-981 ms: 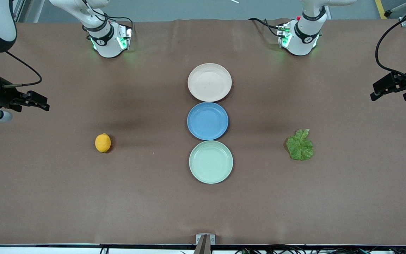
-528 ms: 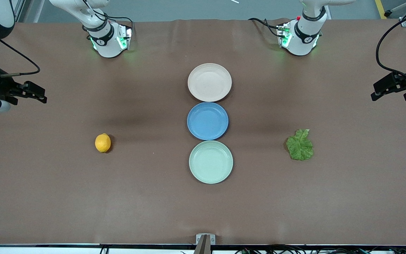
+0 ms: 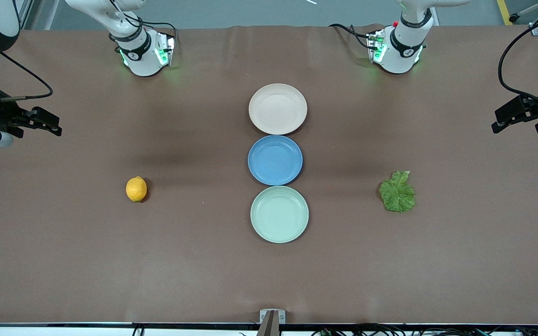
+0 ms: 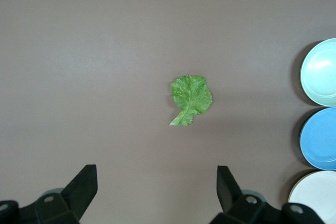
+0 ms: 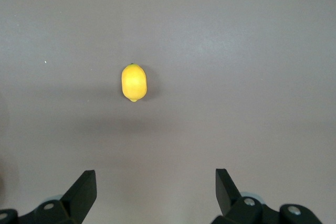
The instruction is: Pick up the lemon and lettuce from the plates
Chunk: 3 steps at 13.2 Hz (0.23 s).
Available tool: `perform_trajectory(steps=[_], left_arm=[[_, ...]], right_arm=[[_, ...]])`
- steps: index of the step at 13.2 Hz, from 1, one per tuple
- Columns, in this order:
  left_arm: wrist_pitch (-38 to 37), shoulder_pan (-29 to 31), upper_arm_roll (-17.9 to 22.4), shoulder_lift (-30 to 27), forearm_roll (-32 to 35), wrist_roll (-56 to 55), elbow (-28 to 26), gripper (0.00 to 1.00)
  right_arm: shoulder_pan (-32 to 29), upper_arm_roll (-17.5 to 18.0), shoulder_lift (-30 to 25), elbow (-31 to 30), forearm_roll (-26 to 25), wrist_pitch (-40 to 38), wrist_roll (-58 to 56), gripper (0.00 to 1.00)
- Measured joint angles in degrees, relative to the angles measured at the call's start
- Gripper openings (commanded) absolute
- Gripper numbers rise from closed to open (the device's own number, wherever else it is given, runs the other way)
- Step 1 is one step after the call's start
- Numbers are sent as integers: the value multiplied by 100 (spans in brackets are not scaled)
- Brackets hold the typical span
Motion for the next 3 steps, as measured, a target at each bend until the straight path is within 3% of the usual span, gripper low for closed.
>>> perform_trajectory(steps=[3], left_arm=[[0,8,0,0,0,0,0,100]], right_arm=[[0,0,-100,-112,51,71,0,100]])
